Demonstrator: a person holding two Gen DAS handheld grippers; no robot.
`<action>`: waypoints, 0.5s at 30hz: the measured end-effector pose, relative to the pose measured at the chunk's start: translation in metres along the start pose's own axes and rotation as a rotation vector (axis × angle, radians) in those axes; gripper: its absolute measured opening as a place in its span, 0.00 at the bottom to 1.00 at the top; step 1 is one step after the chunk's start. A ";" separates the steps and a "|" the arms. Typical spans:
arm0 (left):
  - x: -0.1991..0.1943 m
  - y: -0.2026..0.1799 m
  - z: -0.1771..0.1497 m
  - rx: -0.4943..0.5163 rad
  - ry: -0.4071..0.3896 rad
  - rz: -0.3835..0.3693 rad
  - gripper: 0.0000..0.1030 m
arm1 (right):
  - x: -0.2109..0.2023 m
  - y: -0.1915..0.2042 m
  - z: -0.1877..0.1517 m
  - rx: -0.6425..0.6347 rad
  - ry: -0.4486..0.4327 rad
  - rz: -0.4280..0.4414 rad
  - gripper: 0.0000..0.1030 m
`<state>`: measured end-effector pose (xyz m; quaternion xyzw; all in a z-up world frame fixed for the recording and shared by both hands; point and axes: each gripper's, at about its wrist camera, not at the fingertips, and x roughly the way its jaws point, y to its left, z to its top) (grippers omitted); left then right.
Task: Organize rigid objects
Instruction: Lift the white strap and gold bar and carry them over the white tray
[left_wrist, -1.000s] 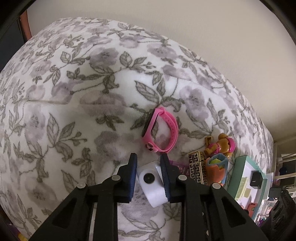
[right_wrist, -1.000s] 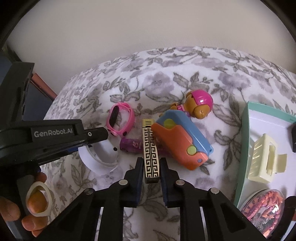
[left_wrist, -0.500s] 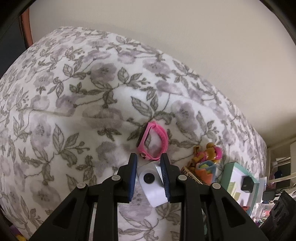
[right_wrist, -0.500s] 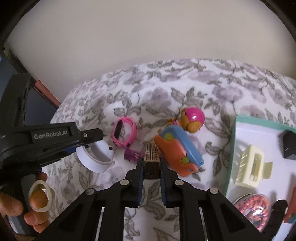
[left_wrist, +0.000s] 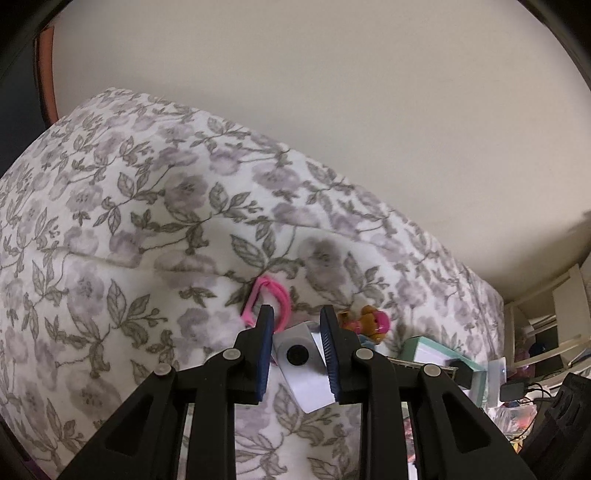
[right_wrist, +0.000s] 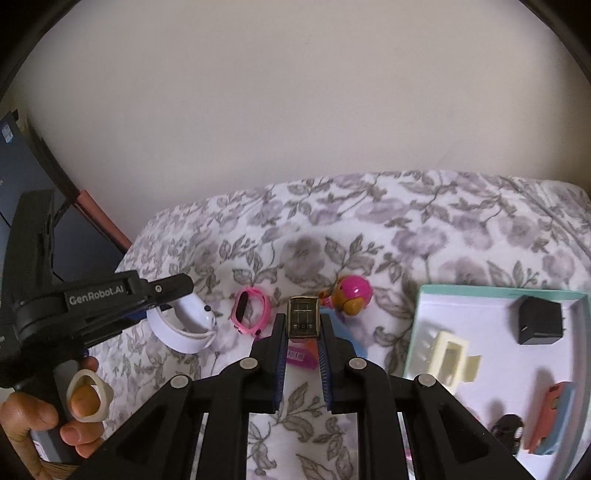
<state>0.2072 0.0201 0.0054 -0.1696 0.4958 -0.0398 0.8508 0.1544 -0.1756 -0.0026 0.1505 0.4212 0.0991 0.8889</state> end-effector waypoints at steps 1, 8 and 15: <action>-0.002 -0.003 0.000 0.006 -0.003 -0.004 0.26 | -0.005 -0.001 0.002 -0.001 -0.010 -0.005 0.16; -0.008 -0.031 -0.007 0.062 -0.017 -0.031 0.26 | -0.035 -0.022 0.012 0.021 -0.060 -0.061 0.16; -0.007 -0.070 -0.022 0.151 -0.014 -0.042 0.26 | -0.049 -0.066 0.012 0.094 -0.049 -0.137 0.16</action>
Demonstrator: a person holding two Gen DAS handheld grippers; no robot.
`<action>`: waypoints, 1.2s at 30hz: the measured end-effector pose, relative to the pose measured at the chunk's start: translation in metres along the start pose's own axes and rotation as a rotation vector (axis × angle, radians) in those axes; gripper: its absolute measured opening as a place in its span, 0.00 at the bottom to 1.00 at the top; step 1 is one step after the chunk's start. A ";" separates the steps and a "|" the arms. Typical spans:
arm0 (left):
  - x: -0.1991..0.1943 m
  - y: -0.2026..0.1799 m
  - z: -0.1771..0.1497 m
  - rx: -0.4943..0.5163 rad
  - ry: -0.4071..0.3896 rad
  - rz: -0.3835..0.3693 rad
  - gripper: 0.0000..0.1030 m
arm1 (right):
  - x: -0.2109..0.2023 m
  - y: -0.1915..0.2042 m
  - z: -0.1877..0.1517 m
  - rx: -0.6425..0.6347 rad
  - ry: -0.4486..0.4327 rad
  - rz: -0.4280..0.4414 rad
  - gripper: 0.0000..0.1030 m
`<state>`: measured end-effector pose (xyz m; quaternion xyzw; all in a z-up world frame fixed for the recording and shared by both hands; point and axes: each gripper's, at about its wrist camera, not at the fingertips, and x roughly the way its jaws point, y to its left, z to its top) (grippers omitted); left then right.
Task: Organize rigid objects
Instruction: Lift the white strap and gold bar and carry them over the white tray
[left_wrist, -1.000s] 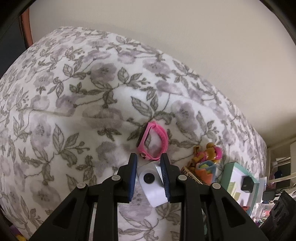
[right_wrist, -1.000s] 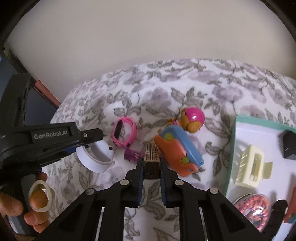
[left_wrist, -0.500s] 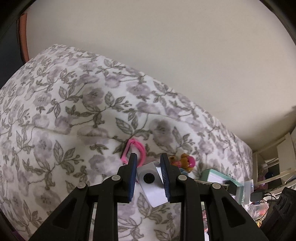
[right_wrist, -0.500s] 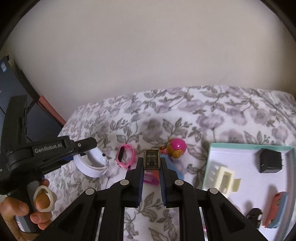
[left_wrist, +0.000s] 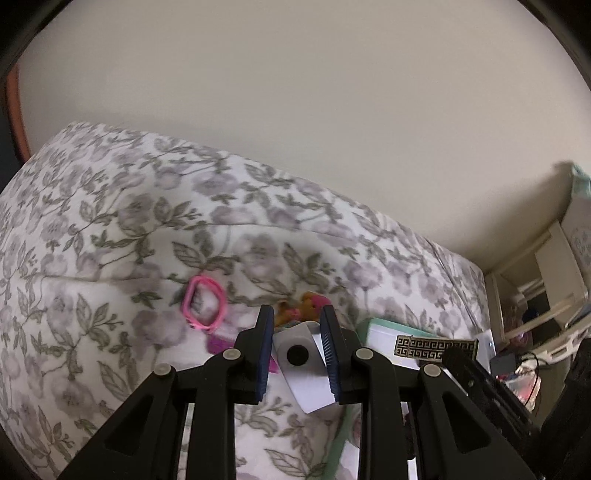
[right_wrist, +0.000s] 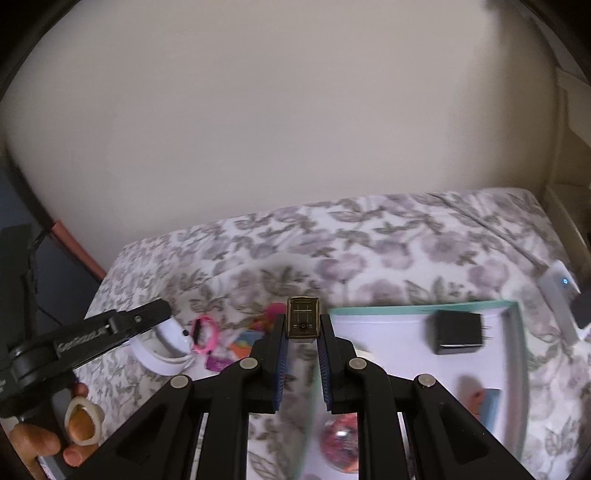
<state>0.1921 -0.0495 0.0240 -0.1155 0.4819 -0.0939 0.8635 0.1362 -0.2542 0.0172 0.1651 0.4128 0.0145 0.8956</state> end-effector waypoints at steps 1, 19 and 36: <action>0.002 -0.008 -0.002 0.019 0.003 -0.001 0.26 | -0.001 -0.008 0.000 0.011 0.005 -0.013 0.16; 0.053 -0.127 -0.068 0.299 0.145 -0.042 0.26 | -0.009 -0.117 -0.012 0.198 0.107 -0.049 0.16; 0.075 -0.148 -0.089 0.341 0.178 -0.045 0.26 | 0.004 -0.155 -0.027 0.277 0.203 -0.099 0.19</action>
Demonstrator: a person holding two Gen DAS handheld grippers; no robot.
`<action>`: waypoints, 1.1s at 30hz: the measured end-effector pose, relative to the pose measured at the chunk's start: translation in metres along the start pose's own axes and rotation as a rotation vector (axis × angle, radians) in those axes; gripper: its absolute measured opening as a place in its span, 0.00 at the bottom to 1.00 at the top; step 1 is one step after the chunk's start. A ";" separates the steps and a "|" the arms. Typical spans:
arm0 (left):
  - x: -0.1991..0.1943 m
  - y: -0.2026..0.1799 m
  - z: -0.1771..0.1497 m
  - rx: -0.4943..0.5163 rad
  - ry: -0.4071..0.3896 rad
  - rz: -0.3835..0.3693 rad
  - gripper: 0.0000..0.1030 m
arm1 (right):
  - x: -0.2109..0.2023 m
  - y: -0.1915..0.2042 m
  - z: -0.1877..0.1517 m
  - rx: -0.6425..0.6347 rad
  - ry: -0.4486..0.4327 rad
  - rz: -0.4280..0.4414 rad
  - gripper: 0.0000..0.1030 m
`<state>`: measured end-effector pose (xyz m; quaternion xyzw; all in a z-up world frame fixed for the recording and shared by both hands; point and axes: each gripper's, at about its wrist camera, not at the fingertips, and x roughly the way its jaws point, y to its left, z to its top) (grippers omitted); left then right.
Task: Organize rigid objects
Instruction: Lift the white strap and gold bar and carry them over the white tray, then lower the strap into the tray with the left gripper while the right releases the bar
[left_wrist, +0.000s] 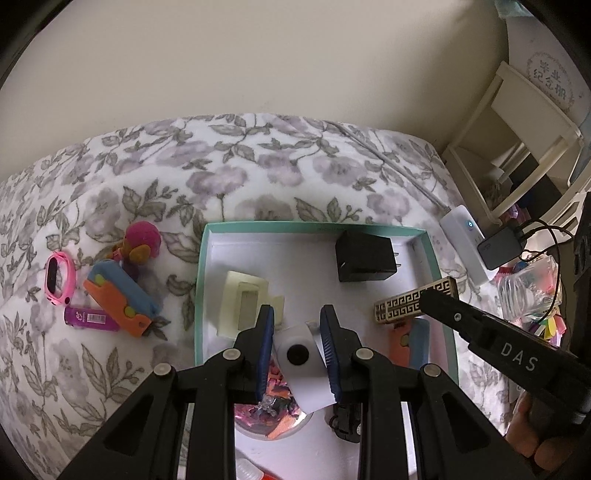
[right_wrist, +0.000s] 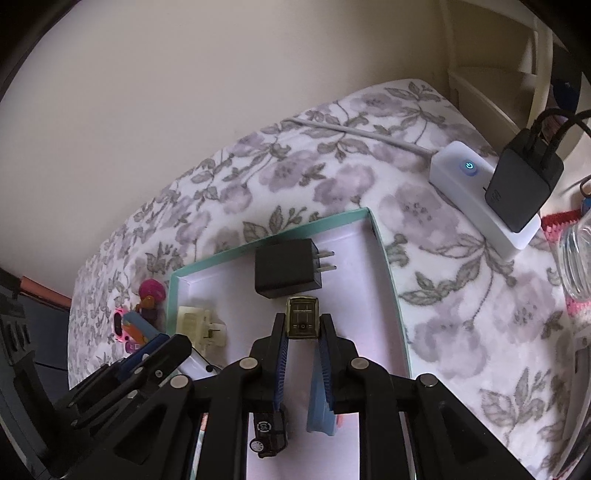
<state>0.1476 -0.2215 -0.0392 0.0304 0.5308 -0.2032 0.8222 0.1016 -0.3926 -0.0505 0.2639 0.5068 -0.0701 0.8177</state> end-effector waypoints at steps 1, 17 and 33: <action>0.000 0.000 0.000 0.001 0.000 -0.002 0.26 | -0.001 0.000 0.000 0.000 -0.003 -0.005 0.19; 0.003 0.001 0.000 -0.007 0.013 -0.002 0.30 | -0.013 0.002 0.003 -0.018 -0.039 -0.120 0.33; -0.002 0.004 0.001 -0.016 0.006 0.019 0.41 | -0.026 0.009 0.005 -0.064 -0.082 -0.191 0.45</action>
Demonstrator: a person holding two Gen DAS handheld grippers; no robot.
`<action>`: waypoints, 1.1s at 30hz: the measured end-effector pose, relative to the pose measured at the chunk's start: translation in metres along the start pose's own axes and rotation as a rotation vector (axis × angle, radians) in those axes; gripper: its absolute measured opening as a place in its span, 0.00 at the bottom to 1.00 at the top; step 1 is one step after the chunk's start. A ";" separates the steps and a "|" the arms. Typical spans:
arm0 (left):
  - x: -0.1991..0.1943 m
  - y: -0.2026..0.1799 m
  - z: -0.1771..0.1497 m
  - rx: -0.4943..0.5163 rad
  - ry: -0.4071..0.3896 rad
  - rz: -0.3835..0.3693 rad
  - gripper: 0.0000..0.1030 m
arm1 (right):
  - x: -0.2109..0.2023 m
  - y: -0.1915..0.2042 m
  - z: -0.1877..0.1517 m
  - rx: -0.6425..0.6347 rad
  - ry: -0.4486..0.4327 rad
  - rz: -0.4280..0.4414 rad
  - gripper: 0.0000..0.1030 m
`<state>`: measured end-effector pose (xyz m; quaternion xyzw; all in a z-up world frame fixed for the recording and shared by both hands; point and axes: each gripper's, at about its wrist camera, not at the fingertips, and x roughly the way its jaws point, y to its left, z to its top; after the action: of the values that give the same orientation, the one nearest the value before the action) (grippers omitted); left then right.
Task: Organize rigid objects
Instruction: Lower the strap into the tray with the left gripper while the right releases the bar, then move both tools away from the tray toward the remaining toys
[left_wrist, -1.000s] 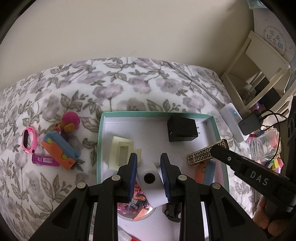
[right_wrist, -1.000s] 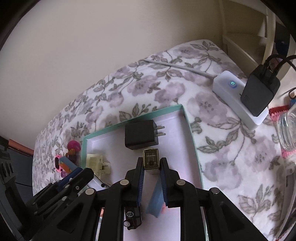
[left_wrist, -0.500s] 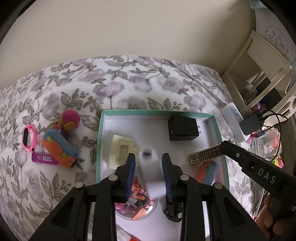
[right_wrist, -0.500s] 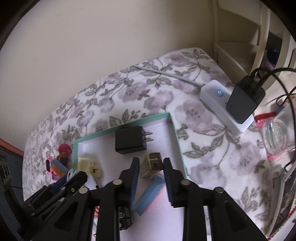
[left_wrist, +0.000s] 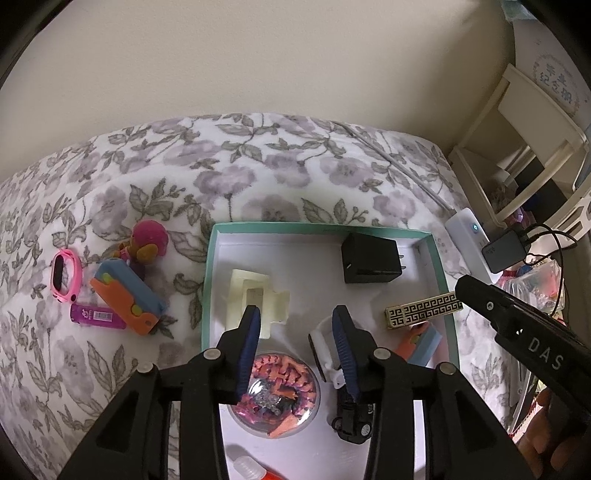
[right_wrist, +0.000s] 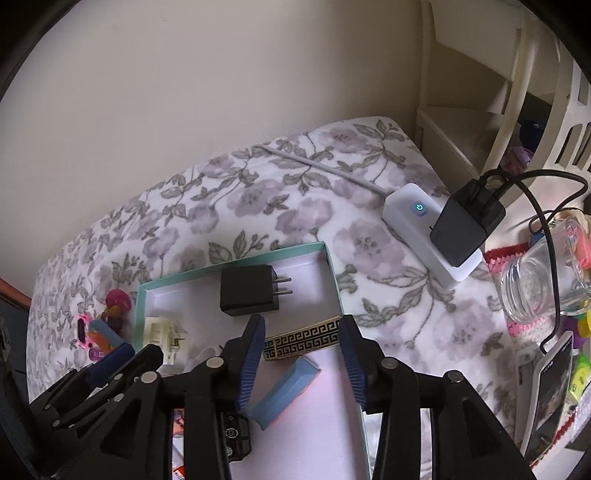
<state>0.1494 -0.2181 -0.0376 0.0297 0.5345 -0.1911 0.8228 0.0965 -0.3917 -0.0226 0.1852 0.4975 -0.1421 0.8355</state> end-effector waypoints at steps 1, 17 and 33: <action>-0.001 0.001 0.000 -0.003 -0.002 0.004 0.44 | 0.000 0.001 0.000 -0.004 -0.001 -0.004 0.45; -0.010 0.037 0.007 -0.109 -0.059 0.092 0.74 | -0.002 0.021 -0.001 -0.094 -0.059 -0.012 0.73; -0.005 0.062 0.007 -0.187 -0.080 0.161 0.88 | 0.000 0.021 -0.001 -0.065 -0.117 -0.007 0.99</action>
<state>0.1755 -0.1613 -0.0396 -0.0119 0.5126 -0.0746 0.8553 0.1050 -0.3728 -0.0193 0.1474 0.4529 -0.1396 0.8682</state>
